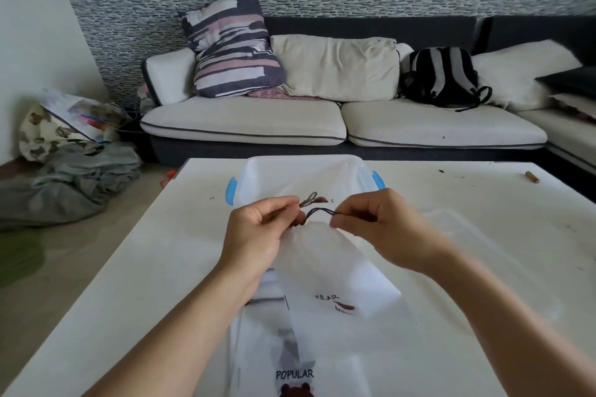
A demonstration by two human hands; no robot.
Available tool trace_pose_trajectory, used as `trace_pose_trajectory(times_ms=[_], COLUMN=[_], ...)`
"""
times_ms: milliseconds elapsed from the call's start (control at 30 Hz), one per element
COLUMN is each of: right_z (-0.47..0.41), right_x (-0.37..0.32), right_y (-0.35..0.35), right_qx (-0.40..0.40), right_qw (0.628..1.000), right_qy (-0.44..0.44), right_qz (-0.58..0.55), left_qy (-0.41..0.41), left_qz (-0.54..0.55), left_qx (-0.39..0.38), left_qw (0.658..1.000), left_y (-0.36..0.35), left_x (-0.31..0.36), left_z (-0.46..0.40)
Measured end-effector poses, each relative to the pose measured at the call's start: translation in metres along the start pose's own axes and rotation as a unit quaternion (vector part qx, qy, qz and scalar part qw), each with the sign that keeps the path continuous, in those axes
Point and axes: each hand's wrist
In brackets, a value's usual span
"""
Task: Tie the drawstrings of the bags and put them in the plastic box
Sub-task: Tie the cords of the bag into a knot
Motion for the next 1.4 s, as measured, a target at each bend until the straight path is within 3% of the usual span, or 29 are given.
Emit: trace_pose_trajectory(times_ms=[100, 333, 600, 800, 1167, 1400], right_z=[0.001, -0.003, -0.011, -0.014, -0.020, -0.017], right_x=[-0.013, -0.025, -0.038, -0.041, -0.063, -0.064], right_y=[-0.010, -0.034, -0.055, -0.062, -0.083, -0.079], right_qx=[0.022, 0.079, 0.176, 0.199, 0.205, 0.088], right_qw=[0.996, 0.987, 0.978, 0.975, 0.975, 0.983], right_qy=[0.083, 0.139, 0.077, 0.043, 0.083, 0.064], right_qz=[0.003, -0.029, -0.083, -0.089, -0.027, -0.151], left_qy=[-0.004, -0.011, 0.017, 0.050, 0.061, 0.092], left_qz=[-0.012, -0.024, -0.053, -0.010, 0.006, 0.027], left_qx=[-0.015, -0.074, -0.107, -0.113, -0.085, -0.106], left_qw=[1.000, 0.997, 0.993, 0.992, 0.994, 0.990], left_y=[0.002, 0.005, 0.022, 0.035, 0.059, 0.058], left_x=[0.000, 0.004, 0.005, 0.011, 0.017, 0.019], left_z=[0.004, 0.014, 0.022, 0.027, 0.030, 0.030])
Point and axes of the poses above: each hand's wrist, its own z-axis away from the middle knuckle, its own y-axis out of the back of the hand, x = y × z, and after that the axes turned 3 degrees about z, right-handed
